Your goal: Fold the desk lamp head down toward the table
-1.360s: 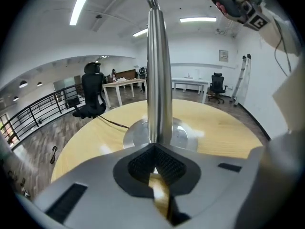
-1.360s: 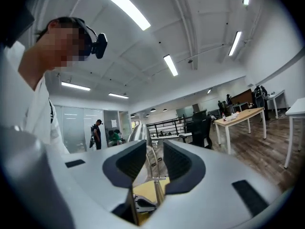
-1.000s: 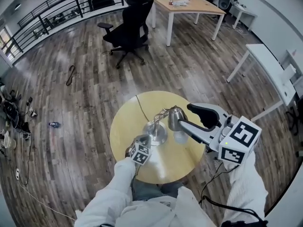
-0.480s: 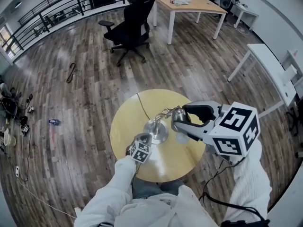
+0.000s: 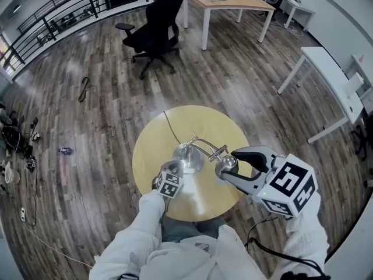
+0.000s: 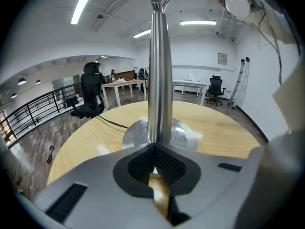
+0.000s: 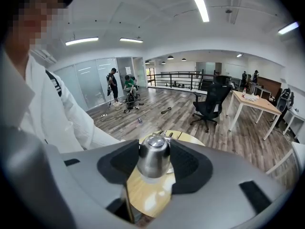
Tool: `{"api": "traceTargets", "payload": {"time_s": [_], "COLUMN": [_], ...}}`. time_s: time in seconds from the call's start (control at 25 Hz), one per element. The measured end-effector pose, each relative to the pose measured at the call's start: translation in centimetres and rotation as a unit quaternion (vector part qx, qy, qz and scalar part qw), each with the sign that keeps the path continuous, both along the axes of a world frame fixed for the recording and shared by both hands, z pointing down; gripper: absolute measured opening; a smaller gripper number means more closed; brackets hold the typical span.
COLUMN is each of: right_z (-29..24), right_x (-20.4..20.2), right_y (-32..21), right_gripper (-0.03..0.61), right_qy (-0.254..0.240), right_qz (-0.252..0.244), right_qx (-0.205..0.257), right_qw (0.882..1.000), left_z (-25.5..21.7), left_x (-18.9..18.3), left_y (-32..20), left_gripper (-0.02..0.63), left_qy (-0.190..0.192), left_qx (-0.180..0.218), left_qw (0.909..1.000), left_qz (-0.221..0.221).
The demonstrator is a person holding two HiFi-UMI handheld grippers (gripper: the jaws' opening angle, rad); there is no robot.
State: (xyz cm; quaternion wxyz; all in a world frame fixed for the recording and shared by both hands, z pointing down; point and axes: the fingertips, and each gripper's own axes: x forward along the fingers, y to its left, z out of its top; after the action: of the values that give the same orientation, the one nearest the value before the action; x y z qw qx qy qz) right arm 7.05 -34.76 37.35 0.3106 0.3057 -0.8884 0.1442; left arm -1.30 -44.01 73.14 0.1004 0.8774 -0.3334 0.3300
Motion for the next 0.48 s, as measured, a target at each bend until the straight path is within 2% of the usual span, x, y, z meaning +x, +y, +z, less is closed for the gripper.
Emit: {"api": "traceTargets", "payload": {"time_s": [0.2, 0.48], "right_z": [2.3, 10.2], "right_x": [1.3, 2.5], "right_y": [1.9, 4.5], "right_gripper": [0.202, 0.202], "right_qy": [-0.035, -0.006], "right_qz": [0.022, 0.037], "right_qx": [0.022, 0.012], "right_qw": [0.999, 0.999], "left_z": [-0.1, -0.1], "left_x": [0.2, 0.0], "left_y": [-0.1, -0.5], "left_gripper": [0.000, 0.000], "left_qy": [0.004, 0.003], "left_qx": [0.000, -0.002], "left_qw": [0.9999, 0.9997], "left_qz": [-0.012, -0.022]}}
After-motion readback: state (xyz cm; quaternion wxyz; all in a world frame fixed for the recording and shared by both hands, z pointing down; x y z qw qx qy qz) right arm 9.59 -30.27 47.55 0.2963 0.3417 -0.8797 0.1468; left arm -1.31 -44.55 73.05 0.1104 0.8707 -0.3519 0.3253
